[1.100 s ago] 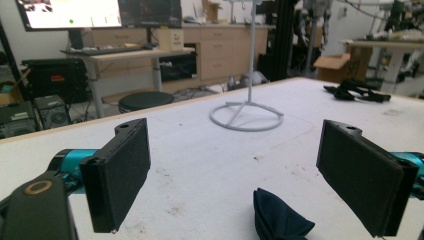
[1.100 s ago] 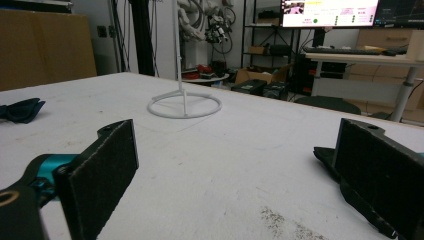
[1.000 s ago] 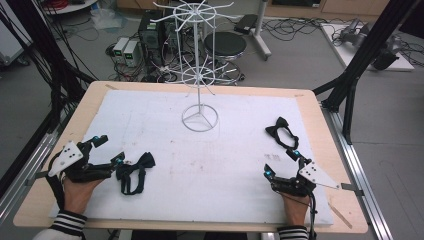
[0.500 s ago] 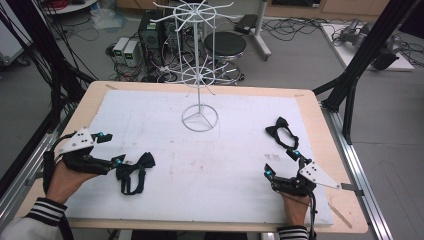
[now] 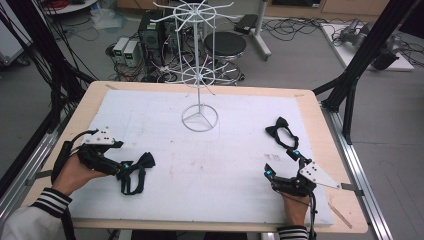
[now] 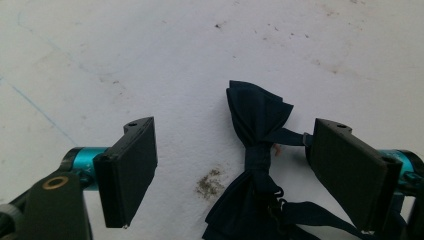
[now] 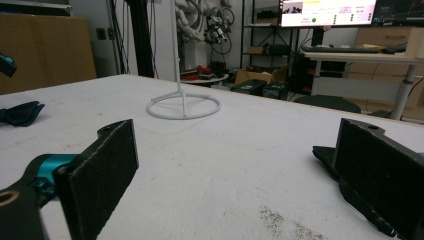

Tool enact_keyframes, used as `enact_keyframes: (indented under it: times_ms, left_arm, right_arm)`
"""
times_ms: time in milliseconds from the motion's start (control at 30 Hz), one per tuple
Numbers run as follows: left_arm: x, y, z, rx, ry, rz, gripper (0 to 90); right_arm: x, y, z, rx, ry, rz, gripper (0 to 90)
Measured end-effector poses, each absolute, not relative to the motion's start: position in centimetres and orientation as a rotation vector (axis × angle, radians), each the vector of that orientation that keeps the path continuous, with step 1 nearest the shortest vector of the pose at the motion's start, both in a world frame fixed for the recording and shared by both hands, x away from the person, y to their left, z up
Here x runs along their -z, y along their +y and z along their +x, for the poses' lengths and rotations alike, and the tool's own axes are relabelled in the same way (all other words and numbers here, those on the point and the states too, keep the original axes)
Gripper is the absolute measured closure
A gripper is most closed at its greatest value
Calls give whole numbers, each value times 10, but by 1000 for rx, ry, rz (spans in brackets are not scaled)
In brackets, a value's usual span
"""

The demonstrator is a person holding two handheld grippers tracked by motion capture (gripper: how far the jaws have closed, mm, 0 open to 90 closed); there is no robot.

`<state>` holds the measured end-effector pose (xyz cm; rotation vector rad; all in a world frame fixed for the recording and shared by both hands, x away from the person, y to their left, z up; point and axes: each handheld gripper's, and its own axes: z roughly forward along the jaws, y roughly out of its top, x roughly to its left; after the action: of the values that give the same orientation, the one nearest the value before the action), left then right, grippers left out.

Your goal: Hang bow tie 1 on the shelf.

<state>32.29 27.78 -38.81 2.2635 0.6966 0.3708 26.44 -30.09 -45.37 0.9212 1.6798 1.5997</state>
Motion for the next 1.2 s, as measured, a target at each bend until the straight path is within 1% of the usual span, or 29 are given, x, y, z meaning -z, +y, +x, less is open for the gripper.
enact_keyframes:
  times_ms: [233,367,633,900,1133,1167,1200]
  left_arm:
    - [391,268,330,-302,702,2363,237]
    - [392,266,331,-296,697,2383,255]
    - [400,255,334,-251,674,2511,288]
    - [406,246,336,-197,685,2561,372]
    - [407,242,339,-179,692,2592,434]
    - [407,242,339,-177,691,2598,464]
    - [408,241,339,-172,685,2600,464]
  right_arm:
    - [454,-301,264,-1602,1676,921,36]
    - [454,-301,264,-1605,1676,923,36]
    - [454,-301,264,-1606,1673,923,36]
    - [454,-301,264,-1607,1669,921,36]
    - [454,-301,264,-1608,1668,919,36]
    - [454,-301,264,-1609,1670,923,36]
    - [454,-301,264,-1609,1670,923,36]
